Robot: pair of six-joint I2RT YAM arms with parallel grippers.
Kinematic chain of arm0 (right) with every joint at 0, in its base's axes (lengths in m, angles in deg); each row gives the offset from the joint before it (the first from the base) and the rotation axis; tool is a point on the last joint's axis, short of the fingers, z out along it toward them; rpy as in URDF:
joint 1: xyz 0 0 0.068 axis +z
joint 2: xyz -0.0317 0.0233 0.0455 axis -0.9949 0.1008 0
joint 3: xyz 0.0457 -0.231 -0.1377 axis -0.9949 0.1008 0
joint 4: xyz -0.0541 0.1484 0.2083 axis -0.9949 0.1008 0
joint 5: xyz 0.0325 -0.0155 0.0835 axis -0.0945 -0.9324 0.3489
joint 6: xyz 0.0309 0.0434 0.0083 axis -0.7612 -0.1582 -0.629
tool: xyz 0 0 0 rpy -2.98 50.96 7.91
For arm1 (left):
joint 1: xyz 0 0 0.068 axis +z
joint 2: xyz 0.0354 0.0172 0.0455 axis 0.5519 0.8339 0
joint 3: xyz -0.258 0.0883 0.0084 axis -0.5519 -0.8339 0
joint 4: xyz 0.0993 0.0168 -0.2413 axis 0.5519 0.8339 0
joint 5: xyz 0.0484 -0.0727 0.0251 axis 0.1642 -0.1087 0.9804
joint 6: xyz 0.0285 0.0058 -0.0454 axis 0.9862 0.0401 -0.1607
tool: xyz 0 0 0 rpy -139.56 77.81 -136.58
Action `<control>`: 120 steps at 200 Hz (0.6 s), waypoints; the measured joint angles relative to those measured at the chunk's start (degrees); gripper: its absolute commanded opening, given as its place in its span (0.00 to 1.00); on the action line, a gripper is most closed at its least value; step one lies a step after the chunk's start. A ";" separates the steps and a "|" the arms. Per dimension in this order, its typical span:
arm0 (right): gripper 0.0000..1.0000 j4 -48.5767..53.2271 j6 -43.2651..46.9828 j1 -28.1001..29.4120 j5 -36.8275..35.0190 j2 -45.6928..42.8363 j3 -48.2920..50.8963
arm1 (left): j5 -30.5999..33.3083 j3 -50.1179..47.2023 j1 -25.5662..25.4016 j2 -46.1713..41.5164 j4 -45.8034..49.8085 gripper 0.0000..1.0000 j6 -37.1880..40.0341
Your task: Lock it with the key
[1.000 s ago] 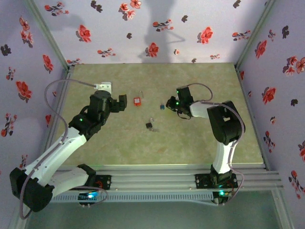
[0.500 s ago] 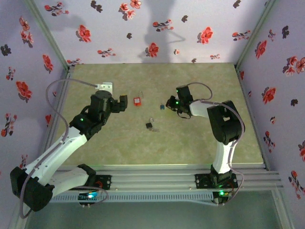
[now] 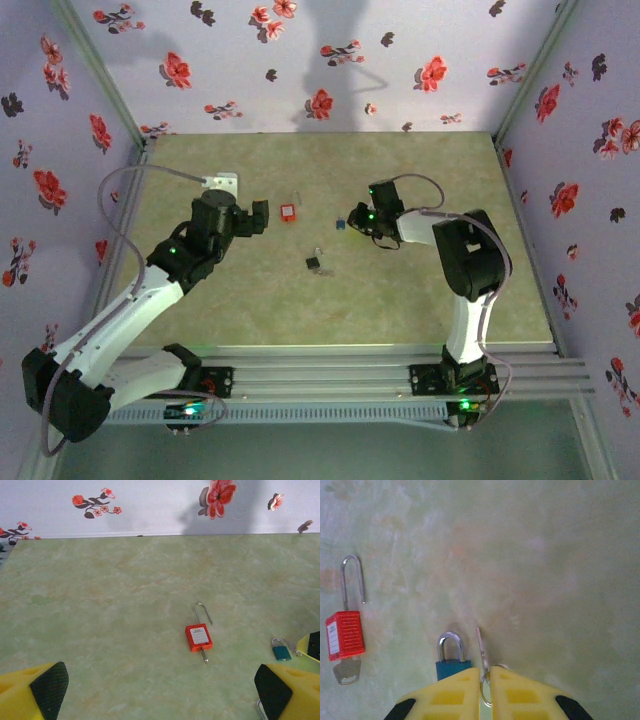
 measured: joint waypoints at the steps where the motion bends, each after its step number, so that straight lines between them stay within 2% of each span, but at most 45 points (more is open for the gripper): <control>1: 0.14 0.02 0.00 0.00 0.00 0.02 0.00 | 0.00 0.00 0.00 0.00 0.00 1.00 0.00; 48: 0.17 0.98 0.57 0.00 0.15 0.20 -0.46 | -0.02 0.00 -0.22 0.00 0.00 1.00 0.00; 120: 0.36 5.22 2.60 0.50 0.04 -0.22 -2.32 | 0.00 0.00 -0.33 0.00 0.00 1.00 0.02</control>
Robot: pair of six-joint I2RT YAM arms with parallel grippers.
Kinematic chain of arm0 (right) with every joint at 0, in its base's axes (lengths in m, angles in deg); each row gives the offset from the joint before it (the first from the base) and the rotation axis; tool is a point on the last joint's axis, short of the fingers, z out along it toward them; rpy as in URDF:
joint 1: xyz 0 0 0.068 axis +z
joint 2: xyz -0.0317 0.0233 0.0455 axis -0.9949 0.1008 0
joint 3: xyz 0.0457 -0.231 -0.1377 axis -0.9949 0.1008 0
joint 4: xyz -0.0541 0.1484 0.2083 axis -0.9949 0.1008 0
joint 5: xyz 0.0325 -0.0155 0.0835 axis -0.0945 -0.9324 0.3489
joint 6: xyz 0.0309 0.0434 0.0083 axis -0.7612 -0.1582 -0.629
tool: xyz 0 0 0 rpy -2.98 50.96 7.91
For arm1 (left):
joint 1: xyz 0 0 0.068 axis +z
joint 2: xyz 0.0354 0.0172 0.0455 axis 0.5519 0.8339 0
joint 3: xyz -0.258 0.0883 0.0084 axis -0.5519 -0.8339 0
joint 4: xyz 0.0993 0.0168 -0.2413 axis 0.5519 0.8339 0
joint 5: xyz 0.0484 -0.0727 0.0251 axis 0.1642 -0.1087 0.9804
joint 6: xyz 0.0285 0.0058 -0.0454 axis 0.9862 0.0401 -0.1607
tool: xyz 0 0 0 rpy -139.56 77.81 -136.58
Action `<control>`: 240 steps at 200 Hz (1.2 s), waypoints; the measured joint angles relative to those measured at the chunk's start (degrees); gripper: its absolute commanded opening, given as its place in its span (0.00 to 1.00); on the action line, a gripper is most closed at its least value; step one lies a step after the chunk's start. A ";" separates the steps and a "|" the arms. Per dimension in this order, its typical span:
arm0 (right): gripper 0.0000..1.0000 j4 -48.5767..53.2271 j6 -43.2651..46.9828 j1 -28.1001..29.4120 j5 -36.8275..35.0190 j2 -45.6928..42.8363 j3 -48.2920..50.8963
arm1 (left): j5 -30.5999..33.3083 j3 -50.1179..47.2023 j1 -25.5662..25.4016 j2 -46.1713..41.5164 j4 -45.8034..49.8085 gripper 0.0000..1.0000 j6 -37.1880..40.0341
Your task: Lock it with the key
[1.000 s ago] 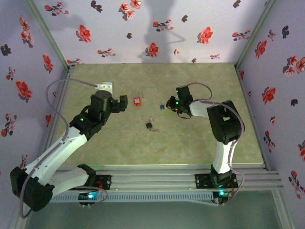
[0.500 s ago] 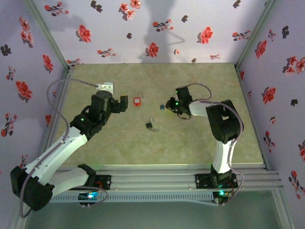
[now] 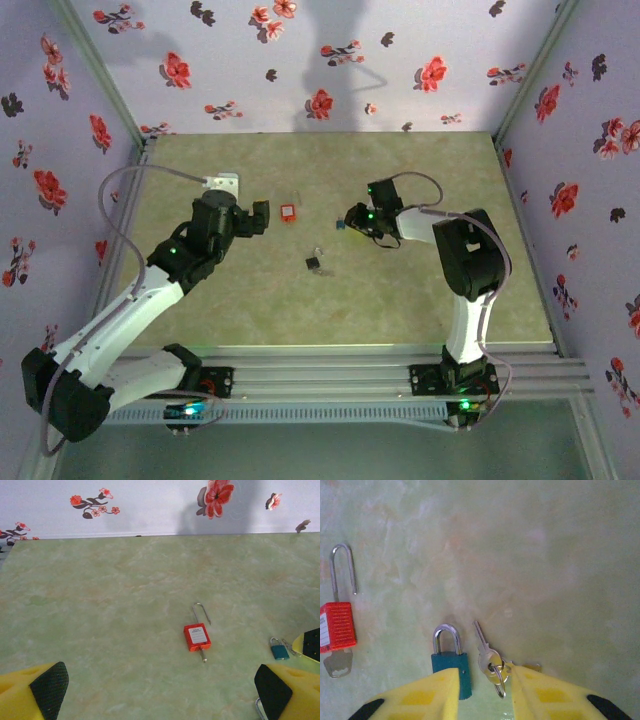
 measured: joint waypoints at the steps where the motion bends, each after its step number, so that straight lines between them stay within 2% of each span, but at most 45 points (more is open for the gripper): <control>1: 0.36 0.17 0.09 0.02 -0.11 -0.09 -0.07 | 0.00 0.00 0.00 0.00 0.00 1.00 0.00; 52: 0.62 7.74 5.57 4.74 -4.79 -5.88 -3.89 | 0.04 -0.26 -0.07 0.00 -0.44 1.00 0.00; 96: 0.77 11.26 7.98 8.76 -9.25 -11.43 -4.33 | 0.48 -0.96 -0.26 0.00 -0.87 1.00 -0.02; 128: 0.97 12.17 7.69 9.35 -12.11 -15.13 -3.28 | 0.59 -0.96 -0.26 -0.02 -0.98 1.00 -0.02; 159: 0.99 13.81 7.43 11.13 -15.41 -18.01 -1.70 | 0.94 -0.96 -0.26 -0.04 -1.38 1.00 -0.02; 240: 0.99 21.14 4.96 21.99 -25.94 -20.35 0.28 | 2.49 -3.19 -0.33 -1.57 -3.45 1.00 -0.07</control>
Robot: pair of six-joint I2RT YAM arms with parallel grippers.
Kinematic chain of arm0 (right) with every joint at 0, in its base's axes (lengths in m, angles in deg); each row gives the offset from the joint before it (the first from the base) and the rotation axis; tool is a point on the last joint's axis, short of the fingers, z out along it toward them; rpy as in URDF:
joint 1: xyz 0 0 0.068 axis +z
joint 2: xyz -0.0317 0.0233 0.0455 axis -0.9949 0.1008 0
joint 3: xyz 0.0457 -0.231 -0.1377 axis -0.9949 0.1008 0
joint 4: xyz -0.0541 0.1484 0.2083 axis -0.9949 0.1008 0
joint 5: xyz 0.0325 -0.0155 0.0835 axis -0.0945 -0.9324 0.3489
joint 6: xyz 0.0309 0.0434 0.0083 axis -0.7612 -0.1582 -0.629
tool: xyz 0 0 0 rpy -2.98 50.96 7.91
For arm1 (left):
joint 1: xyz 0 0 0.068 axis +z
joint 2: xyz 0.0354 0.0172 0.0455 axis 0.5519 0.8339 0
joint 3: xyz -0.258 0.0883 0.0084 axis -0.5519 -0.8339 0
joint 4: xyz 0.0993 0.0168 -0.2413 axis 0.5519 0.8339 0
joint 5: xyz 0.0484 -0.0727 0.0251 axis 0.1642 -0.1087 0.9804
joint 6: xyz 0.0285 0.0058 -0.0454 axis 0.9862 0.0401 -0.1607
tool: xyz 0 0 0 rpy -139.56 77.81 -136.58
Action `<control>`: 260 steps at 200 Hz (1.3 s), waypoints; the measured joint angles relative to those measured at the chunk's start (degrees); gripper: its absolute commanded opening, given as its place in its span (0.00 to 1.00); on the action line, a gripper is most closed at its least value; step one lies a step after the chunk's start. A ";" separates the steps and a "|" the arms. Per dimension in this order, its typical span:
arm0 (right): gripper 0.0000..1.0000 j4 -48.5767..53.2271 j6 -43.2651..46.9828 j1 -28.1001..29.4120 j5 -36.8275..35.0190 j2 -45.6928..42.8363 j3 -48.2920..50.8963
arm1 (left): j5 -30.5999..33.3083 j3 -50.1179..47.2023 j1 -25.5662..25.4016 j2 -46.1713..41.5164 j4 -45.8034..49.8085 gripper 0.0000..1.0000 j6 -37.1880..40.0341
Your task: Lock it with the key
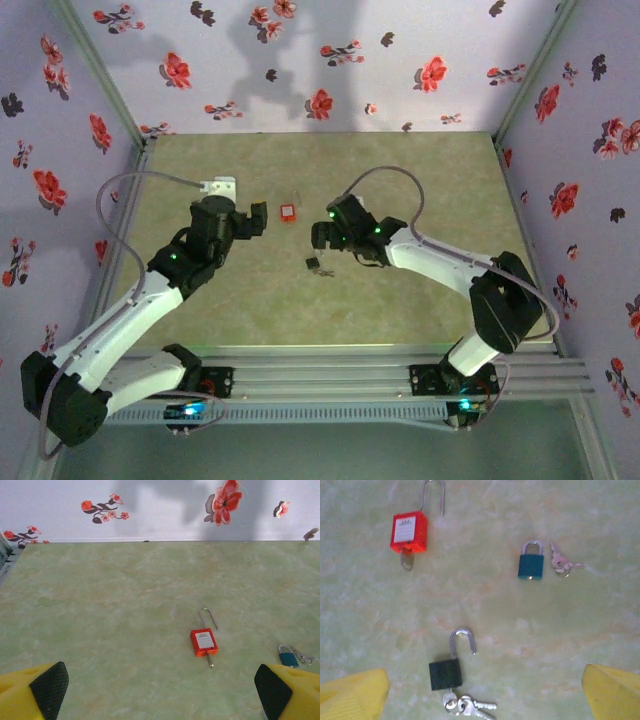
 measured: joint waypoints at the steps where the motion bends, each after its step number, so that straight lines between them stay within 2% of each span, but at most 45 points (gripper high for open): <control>1: 0.99 0.04 -0.07 0.07 -0.02 0.00 0.00 | 0.00 0.00 0.00 0.00 -0.02 1.00 0.00; 86: 0.99 2.32 -4.22 6.03 -2.82 2.43 0.02 | 0.57 -0.37 0.00 -0.48 -0.85 1.00 0.00; 260: 0.99 6.01 -5.68 8.31 -4.48 9.70 -4.33 | 0.96 -0.39 0.00 -1.14 -1.07 1.00 -0.02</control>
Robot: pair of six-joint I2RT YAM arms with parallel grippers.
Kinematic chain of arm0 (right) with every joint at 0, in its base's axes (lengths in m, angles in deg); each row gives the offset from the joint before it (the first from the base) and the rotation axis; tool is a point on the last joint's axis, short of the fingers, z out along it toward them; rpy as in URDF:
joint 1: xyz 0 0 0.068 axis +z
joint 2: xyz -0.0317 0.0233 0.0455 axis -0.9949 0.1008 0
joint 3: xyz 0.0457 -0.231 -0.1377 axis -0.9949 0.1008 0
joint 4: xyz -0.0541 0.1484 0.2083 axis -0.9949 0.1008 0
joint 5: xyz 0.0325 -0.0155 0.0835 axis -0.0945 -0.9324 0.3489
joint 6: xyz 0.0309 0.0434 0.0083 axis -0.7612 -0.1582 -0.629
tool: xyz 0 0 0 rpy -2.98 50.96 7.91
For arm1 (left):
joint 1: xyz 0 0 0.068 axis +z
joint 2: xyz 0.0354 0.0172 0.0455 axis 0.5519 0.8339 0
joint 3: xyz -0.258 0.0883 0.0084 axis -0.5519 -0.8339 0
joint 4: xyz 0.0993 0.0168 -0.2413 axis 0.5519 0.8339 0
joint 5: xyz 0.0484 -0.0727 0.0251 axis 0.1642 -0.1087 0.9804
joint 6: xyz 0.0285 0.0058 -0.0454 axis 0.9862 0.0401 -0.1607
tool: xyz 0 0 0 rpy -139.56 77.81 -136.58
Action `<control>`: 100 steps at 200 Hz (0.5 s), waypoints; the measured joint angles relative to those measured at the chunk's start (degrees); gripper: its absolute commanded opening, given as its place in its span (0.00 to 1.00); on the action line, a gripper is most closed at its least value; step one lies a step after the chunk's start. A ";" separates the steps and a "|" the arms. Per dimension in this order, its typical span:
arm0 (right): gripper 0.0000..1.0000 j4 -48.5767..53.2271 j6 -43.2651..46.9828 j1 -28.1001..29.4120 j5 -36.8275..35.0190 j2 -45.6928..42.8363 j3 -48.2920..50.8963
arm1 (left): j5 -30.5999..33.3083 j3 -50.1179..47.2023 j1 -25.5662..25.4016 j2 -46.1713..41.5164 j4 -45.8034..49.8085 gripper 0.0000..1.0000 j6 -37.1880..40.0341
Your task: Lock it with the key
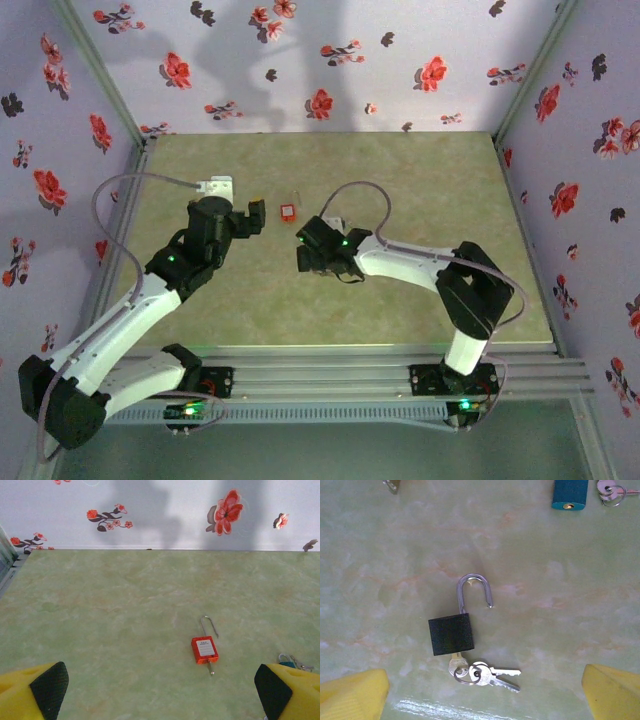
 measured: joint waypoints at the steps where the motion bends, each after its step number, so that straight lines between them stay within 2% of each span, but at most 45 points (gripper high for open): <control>1: 0.99 0.04 0.00 0.00 -0.02 0.11 -0.07 | 0.00 0.00 0.00 0.00 0.00 1.00 0.02; 100: 0.94 3.67 0.22 0.00 -1.01 4.37 -4.17 | 0.02 -0.22 0.00 -0.33 -0.74 1.00 0.02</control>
